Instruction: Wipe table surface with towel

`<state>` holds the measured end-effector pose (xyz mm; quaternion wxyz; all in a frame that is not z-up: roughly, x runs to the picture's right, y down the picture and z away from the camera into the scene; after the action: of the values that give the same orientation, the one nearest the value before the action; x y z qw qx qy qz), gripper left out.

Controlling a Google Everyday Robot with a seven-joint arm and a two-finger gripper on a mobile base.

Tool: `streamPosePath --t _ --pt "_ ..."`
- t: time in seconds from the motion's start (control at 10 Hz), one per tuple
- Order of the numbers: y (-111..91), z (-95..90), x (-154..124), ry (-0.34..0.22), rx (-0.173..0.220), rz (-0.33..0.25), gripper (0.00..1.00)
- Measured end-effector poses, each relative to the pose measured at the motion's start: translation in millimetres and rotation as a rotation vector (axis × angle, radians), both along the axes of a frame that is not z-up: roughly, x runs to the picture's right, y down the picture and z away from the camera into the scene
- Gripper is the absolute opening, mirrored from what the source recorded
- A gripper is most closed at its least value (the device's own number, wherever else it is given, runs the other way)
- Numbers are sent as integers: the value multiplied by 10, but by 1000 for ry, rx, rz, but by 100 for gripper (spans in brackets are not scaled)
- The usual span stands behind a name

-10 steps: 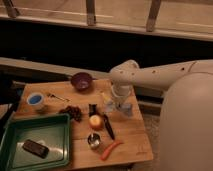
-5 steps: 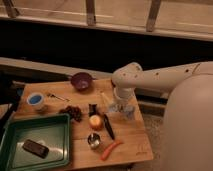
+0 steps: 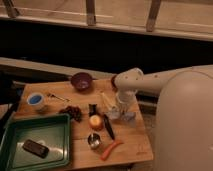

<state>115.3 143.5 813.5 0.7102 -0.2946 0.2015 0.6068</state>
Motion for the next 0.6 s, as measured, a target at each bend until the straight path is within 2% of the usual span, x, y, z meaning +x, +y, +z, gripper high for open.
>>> streamPosePath --t 0.2,0.3,0.4,0.6 --pt "112 54 167 27 -16 25 13" --pt "83 74 227 44 -11 36 13" --pt "12 81 239 51 0 39 13" --pt "-257 85 244 61 27 39 13"
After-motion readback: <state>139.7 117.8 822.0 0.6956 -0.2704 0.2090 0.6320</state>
